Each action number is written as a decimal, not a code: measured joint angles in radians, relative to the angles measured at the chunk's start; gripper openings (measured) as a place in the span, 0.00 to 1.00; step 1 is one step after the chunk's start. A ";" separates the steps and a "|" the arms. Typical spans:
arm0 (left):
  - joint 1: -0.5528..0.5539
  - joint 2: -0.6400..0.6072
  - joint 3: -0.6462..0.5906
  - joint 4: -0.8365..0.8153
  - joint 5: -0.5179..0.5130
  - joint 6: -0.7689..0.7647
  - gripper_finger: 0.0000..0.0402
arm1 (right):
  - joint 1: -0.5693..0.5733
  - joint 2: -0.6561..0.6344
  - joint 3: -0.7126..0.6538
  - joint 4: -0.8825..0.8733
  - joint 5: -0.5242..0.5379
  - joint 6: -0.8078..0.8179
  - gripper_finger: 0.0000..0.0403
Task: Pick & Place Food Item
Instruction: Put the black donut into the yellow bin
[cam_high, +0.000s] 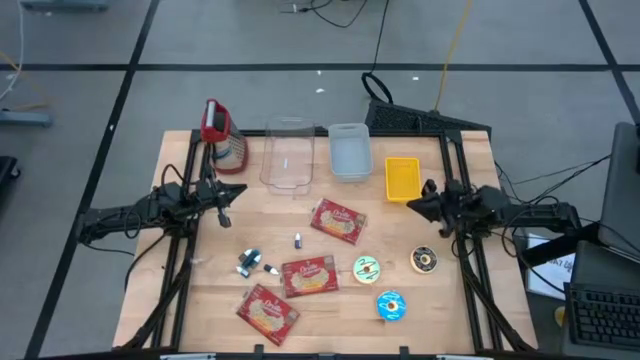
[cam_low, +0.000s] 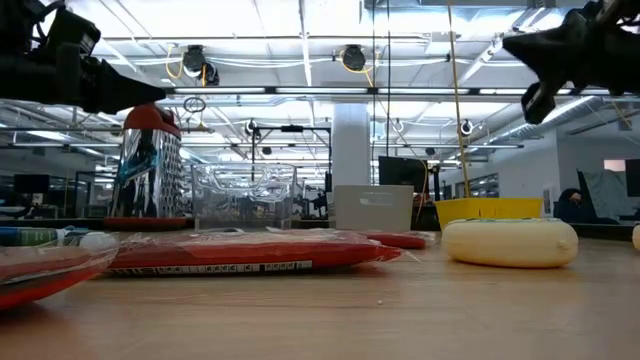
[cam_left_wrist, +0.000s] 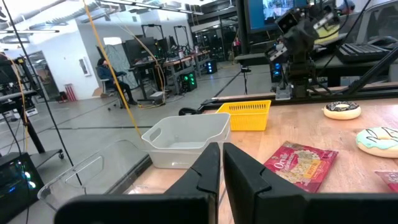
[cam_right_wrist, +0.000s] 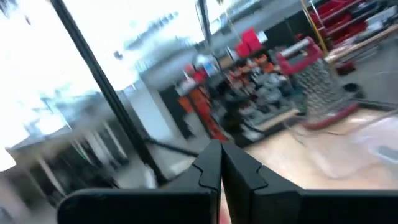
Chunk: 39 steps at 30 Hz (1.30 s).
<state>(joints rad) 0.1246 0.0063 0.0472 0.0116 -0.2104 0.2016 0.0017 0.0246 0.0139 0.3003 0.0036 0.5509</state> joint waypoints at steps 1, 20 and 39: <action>0.000 0.000 0.000 0.000 0.000 0.000 0.06 | 0.000 0.000 0.000 0.024 0.000 0.013 0.00; 0.000 0.000 0.000 0.000 0.000 0.000 0.06 | 0.000 0.013 0.000 0.116 0.048 -0.245 0.00; 0.000 0.000 0.000 0.000 0.000 0.000 0.06 | 0.157 0.407 0.266 0.534 -0.314 -0.303 0.65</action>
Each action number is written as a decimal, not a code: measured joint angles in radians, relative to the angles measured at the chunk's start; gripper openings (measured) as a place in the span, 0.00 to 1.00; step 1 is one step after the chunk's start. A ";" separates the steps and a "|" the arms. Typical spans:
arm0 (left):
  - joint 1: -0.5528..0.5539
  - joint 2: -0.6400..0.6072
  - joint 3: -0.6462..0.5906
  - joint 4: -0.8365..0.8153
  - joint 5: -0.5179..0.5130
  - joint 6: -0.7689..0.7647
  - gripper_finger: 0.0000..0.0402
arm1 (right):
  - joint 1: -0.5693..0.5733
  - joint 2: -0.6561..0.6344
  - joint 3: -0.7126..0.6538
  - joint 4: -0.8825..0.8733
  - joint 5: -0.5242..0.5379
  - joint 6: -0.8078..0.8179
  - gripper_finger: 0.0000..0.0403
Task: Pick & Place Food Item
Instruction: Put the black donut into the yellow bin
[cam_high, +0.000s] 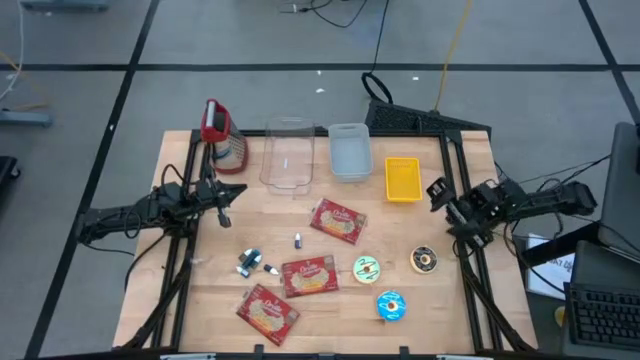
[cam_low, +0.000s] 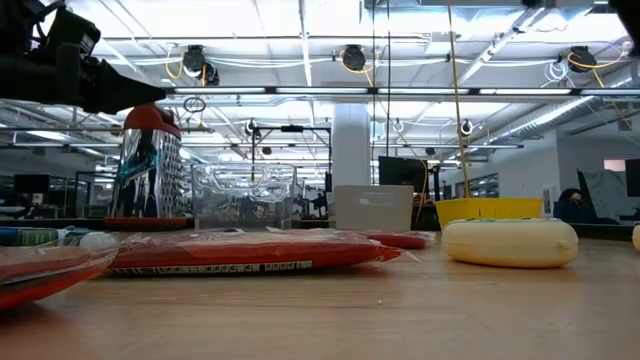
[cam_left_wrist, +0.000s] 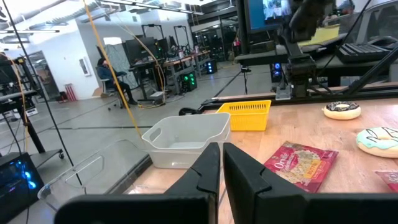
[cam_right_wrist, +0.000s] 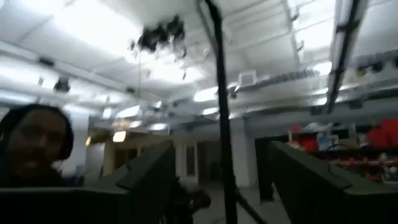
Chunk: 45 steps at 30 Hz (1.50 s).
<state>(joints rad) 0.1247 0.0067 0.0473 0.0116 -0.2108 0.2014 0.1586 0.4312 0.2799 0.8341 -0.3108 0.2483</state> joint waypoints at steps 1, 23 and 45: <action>0.000 0.000 0.000 0.000 0.000 0.000 0.06 | 0.026 0.041 0.041 -0.060 0.015 -0.030 0.67; 0.000 0.000 0.000 0.000 0.000 0.000 0.06 | 0.295 0.773 0.647 -1.895 0.358 0.313 0.70; 0.000 0.000 0.000 0.000 0.000 0.000 0.06 | 0.295 0.796 0.354 -1.691 0.306 0.370 0.64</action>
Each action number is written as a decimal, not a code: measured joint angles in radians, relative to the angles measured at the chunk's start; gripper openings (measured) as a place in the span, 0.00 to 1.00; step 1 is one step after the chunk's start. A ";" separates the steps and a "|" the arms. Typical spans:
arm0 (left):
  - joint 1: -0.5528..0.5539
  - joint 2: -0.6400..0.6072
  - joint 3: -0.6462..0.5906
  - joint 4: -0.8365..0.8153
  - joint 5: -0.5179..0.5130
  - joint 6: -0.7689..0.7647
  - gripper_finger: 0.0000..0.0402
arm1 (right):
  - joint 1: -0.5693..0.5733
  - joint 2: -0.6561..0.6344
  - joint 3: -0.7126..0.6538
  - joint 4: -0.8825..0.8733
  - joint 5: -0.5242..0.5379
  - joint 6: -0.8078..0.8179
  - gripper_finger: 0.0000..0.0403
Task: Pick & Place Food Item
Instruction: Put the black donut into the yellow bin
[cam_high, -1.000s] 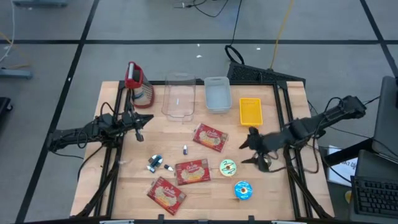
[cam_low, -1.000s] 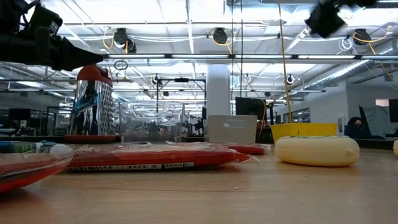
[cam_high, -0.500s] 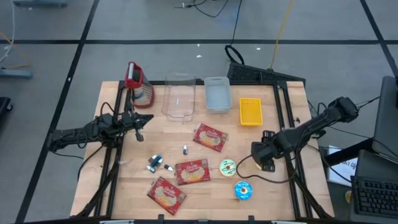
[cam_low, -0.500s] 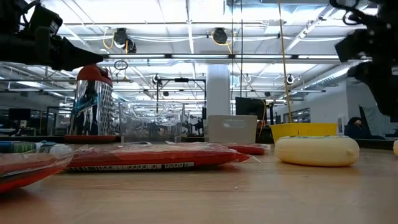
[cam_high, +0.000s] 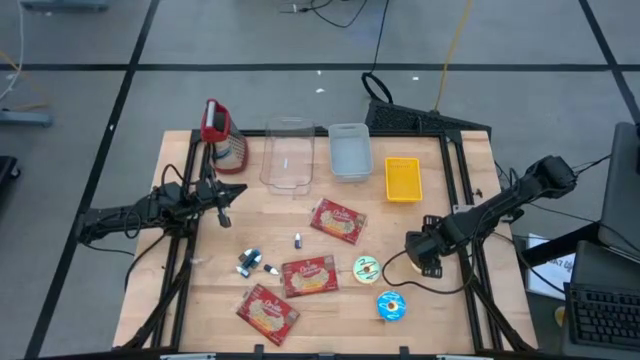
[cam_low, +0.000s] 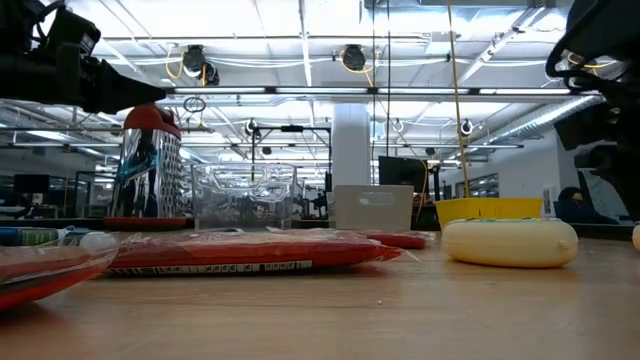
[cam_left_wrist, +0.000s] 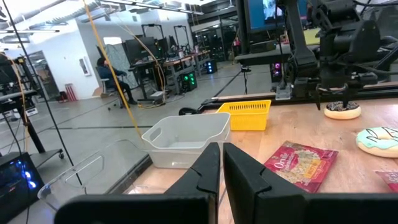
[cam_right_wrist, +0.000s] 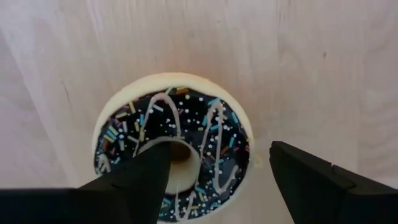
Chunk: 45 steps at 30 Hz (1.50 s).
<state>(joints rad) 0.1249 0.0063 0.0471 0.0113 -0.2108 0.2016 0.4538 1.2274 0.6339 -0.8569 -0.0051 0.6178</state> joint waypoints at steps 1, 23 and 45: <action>0.000 0.000 0.000 0.000 0.000 0.000 0.06 | 0.000 0.000 -0.006 0.002 0.000 0.000 0.63; 0.000 0.000 0.000 0.000 0.000 0.000 0.06 | -0.018 -0.029 0.002 -0.007 -0.075 0.000 0.10; 0.000 0.000 0.000 0.000 0.000 0.000 0.06 | -0.327 -0.167 0.278 0.010 0.189 -0.264 0.07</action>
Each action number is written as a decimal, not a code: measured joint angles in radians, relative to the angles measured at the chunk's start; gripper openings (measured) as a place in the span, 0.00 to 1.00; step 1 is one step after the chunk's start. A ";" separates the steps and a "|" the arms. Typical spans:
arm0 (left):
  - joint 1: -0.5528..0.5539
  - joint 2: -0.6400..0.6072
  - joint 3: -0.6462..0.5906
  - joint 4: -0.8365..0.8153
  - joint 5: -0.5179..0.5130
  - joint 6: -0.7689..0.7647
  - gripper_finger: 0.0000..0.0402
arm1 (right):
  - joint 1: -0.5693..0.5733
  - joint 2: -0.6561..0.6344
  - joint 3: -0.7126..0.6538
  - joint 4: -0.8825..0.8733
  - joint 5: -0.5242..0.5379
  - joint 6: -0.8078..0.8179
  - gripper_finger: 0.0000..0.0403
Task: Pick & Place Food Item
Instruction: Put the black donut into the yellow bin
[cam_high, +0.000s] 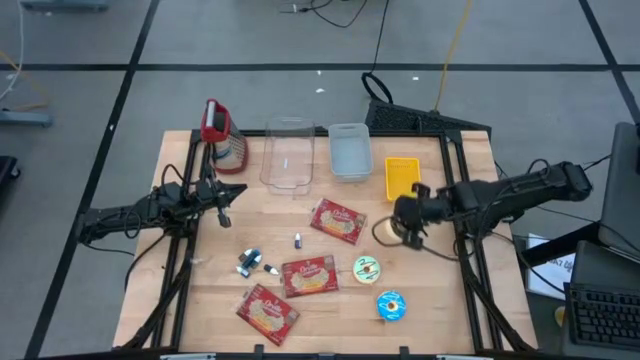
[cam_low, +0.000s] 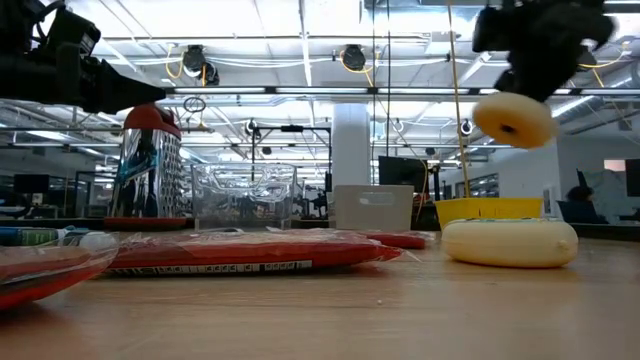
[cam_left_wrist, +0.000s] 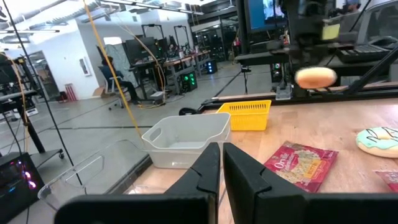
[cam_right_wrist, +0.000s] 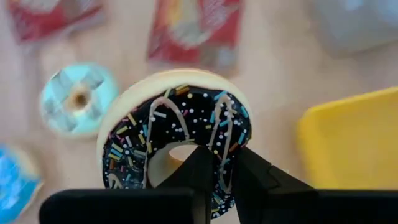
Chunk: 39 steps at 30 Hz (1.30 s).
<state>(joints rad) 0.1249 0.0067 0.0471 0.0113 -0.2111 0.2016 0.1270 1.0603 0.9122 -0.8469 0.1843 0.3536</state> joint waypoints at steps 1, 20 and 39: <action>0.000 0.000 0.000 0.000 0.000 0.000 0.06 | -0.032 0.000 0.009 0.005 0.001 -0.026 0.07; 0.000 0.000 0.000 0.000 0.000 0.000 0.06 | -0.644 0.160 0.026 0.088 0.004 -0.398 0.06; 0.000 0.000 0.000 0.000 0.000 0.000 0.06 | -0.749 0.399 0.026 0.098 0.000 -0.426 0.07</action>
<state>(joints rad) 0.1247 0.0067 0.0471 0.0113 -0.2111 0.2016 -0.6216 1.4597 0.9379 -0.7492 0.1845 -0.0727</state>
